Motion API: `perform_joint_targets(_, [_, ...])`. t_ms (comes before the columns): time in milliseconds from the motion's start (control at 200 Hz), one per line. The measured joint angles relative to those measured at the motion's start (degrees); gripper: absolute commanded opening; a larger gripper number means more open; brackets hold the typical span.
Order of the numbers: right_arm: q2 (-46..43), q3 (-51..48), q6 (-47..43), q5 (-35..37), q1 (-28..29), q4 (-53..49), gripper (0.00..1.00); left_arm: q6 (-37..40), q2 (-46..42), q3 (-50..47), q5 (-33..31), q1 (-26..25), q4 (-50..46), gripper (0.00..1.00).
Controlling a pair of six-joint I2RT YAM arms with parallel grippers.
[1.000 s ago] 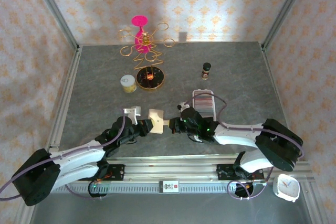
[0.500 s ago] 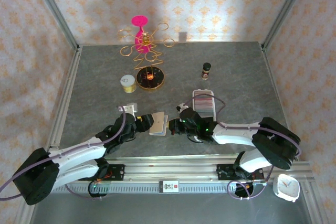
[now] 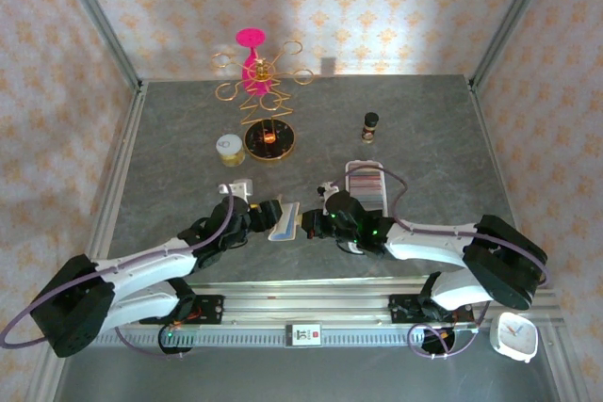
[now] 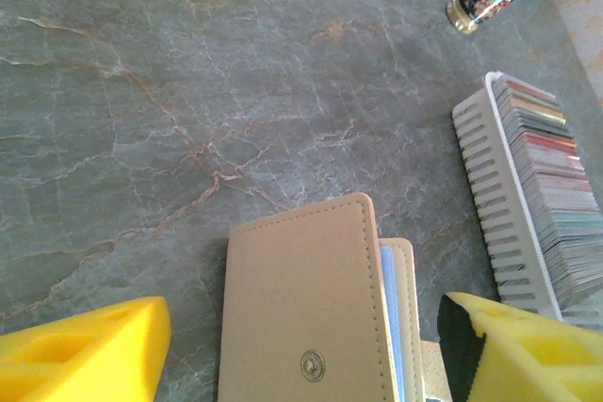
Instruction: Put the credit cards into the card holder
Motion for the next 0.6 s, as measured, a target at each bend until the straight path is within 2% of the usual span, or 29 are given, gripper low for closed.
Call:
perform_joint_targets(355, [-0.92,0.00,0.00,-0.22,0.02,0.04,0.00,1.64,2.16,1.38,0.76,0.00,0.13,0.81])
perform_joint_targets(601, [-1.03,0.00,0.04,-0.22,0.02,0.11,0.00,1.68,3.85,1.88,0.96,0.00,0.13,0.79])
